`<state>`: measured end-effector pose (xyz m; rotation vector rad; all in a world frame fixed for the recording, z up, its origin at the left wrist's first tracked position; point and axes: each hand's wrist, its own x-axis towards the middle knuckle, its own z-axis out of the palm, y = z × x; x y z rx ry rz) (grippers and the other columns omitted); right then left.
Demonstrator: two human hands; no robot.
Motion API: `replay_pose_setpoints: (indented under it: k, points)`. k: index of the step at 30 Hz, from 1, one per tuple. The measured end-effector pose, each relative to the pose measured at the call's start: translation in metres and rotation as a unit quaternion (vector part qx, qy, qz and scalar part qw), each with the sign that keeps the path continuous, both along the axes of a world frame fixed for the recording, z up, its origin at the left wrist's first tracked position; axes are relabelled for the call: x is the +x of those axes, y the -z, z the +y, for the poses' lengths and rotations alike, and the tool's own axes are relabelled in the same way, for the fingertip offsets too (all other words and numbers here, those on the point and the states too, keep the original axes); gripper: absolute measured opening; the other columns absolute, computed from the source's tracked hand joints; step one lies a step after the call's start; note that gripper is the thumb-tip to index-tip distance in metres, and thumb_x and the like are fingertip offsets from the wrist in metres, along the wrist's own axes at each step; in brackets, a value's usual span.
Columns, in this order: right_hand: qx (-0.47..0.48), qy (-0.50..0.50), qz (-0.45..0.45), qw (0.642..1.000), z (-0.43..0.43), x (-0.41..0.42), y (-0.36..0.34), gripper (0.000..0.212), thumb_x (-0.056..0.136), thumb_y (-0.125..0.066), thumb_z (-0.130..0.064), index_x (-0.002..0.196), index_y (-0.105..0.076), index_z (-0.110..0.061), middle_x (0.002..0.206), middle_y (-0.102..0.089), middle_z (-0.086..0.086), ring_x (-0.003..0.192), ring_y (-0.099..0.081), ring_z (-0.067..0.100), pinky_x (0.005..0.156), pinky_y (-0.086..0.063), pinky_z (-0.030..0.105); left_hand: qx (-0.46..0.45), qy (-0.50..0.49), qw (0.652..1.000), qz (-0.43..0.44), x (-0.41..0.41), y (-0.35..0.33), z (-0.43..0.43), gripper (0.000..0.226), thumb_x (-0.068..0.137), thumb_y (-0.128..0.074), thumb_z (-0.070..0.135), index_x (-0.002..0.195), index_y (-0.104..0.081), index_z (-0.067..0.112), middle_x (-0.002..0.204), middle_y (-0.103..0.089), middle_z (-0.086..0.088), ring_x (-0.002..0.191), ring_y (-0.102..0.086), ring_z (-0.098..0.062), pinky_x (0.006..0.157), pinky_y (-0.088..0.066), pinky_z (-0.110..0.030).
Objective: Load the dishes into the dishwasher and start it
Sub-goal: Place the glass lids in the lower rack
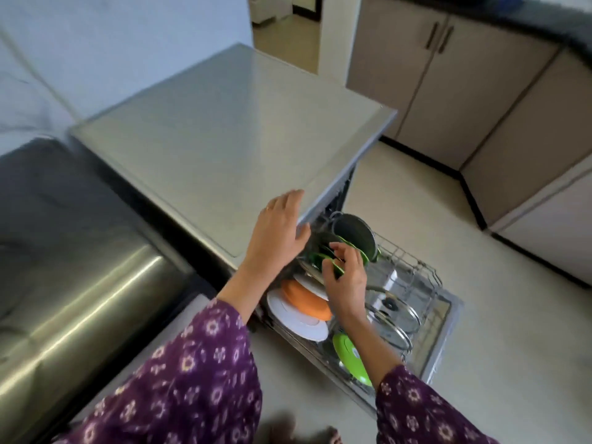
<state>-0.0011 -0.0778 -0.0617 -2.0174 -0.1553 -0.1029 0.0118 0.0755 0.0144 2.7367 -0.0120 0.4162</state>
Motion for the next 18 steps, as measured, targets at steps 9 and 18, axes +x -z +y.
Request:
replay_pose_setpoints:
  k: [9,18]
  points:
    - [0.058,-0.242,0.014,0.968,0.169,-0.079,-0.106,0.024,0.084,-0.057,-0.004,0.104,-0.059,-0.019,0.103,-0.057,-0.001,0.085,-0.056,0.005,0.073,-0.043,0.009,0.014,-0.189,0.981,0.052,-0.208,-0.009,0.136,0.04,0.085,-0.053,0.029,0.119,-0.058,0.007,0.116,-0.062,-0.007,0.107,-0.058,-0.026,0.091,-0.047,-0.035]
    - [-0.086,-0.445,0.18,0.873,0.331,-0.143,-0.131,0.039,0.083,-0.062,-0.045,0.101,-0.058,-0.011,0.094,-0.065,0.006,0.091,-0.065,0.023,0.088,-0.051,0.037,0.018,-0.149,0.975,0.165,-0.316,0.015,0.195,0.07,0.087,-0.047,0.056,0.139,-0.043,0.011,0.147,-0.04,-0.007,0.136,-0.037,-0.02,0.111,-0.026,-0.028]
